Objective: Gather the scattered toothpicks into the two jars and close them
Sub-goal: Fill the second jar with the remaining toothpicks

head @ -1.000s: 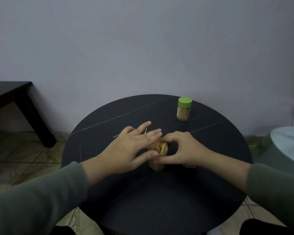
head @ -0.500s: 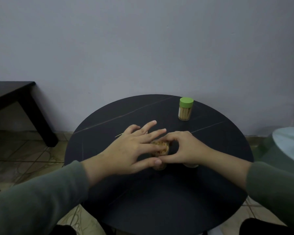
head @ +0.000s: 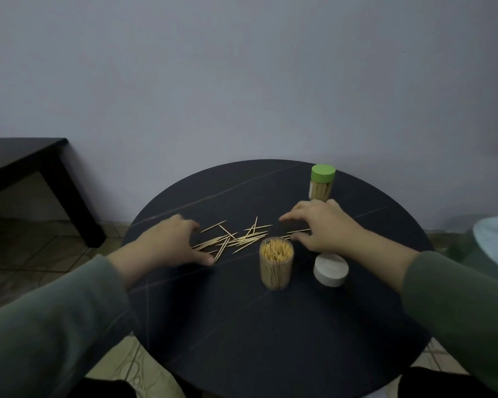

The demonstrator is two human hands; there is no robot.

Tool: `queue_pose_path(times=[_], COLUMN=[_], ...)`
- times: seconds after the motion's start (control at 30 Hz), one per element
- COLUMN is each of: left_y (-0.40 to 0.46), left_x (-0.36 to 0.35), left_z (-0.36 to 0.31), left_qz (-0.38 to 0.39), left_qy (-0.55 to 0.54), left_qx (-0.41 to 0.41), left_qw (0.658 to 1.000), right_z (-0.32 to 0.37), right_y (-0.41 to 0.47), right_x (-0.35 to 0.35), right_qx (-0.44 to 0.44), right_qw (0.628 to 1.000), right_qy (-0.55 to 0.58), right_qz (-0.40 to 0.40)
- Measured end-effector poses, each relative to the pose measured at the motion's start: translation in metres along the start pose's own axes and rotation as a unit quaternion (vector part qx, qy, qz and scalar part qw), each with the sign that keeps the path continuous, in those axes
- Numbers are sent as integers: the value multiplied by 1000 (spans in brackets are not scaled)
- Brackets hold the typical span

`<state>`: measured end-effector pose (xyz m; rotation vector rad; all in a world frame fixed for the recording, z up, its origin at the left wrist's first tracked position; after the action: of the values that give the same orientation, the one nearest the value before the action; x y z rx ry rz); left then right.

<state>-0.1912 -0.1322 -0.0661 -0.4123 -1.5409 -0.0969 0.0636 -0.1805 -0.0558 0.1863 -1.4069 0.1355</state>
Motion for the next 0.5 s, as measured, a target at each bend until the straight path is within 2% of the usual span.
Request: queue_pose_path(times=[0.1, 0.4, 0.5], left_y=[2, 5, 9], left_x=[-6, -8, -8], left_z=[7, 14, 16], left_qz=[26, -17, -40], left_qy=[42, -30, -74], left_qx=[31, 36, 37], left_qw=[998, 999, 996], right_z=[0, 5, 1], right_y=[16, 41, 39], right_x=[-6, -8, -2], right_qx=[-6, -31, -46], right_qw=[997, 990, 977], right_qy=[-78, -118, -181], right_qz=[21, 68, 102])
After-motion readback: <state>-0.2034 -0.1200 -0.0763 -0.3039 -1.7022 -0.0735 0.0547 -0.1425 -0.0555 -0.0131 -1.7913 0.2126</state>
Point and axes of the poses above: each hand's wrist, its own y-axis towards the middle knuckle, its own x-axis out of the back of the hand, z = x × y, the point moved 5 cm from there along y, towards the middle knuckle, and after that the axes turned 4 degrees about y, right-handed, at the moved point
